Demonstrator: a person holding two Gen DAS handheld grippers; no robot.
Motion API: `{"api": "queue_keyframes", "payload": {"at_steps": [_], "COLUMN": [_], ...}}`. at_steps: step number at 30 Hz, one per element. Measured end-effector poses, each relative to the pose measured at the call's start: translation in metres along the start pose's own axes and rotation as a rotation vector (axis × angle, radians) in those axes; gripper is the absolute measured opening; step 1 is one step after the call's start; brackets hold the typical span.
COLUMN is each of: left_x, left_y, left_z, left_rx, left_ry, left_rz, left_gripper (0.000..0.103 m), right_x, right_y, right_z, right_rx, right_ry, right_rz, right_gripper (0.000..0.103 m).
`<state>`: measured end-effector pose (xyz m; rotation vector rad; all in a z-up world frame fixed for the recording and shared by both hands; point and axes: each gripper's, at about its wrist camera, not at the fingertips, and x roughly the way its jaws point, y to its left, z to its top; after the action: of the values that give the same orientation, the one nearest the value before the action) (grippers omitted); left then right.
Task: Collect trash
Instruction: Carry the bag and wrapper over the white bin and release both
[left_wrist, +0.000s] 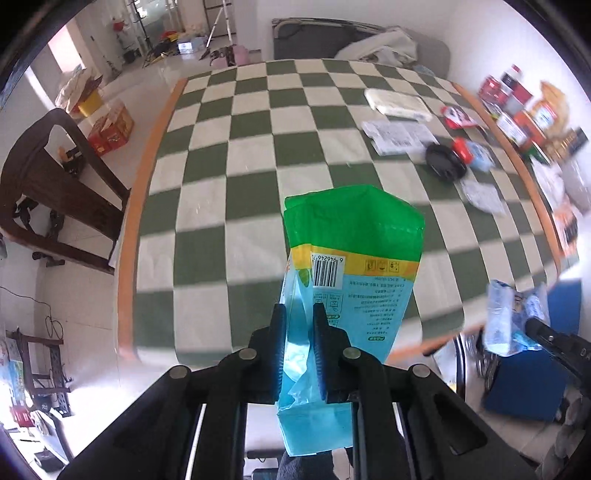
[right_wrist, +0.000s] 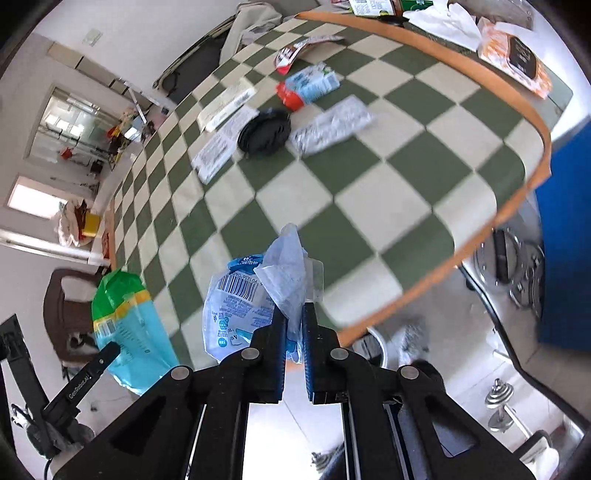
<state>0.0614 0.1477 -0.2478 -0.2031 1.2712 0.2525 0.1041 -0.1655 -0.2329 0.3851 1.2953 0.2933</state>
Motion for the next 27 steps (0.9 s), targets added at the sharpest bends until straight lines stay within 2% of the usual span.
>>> {"api": "queue_keyframes", "payload": {"at_steps": [7, 10, 13, 17, 20, 25, 27], "left_x": [0.004, 0.022, 0.062, 0.137, 0.208, 0.315, 0.36], "left_y": [-0.009, -0.008, -0.005, -0.007, -0.004, -0.002, 0.001], "left_z": [-0.078, -0.106, -0.136, -0.167, -0.186, -0.201, -0.204], "left_rx": [-0.048, -0.102, -0.185, -0.242, -0.293, -0.312, -0.309], "left_ry": [0.092, 0.147, 0.233, 0.319, 0.377, 0.444, 0.456], "left_rz": [-0.068, -0.09, -0.153, -0.176, -0.186, -0.191, -0.179], "left_gripper": [0.011, 0.011, 0.011, 0.011, 0.011, 0.012, 0.016], "right_x": [0.003, 0.018, 0.047, 0.105, 0.165, 0.257, 0.291], "right_y": [-0.019, -0.034, -0.053, -0.092, -0.13, -0.171, -0.181], "right_z": [-0.068, -0.095, -0.116, -0.141, -0.16, -0.174, -0.176], "right_rx": [-0.055, -0.089, -0.112, -0.106, -0.07, -0.038, -0.044], "right_ry": [0.13, 0.208, 0.263, 0.313, 0.358, 0.405, 0.407], "right_rz": [0.018, 0.02, 0.002, -0.065, -0.118, -0.154, -0.165], "right_gripper": [0.008, 0.008, 0.008, 0.008, 0.008, 0.008, 0.008]}}
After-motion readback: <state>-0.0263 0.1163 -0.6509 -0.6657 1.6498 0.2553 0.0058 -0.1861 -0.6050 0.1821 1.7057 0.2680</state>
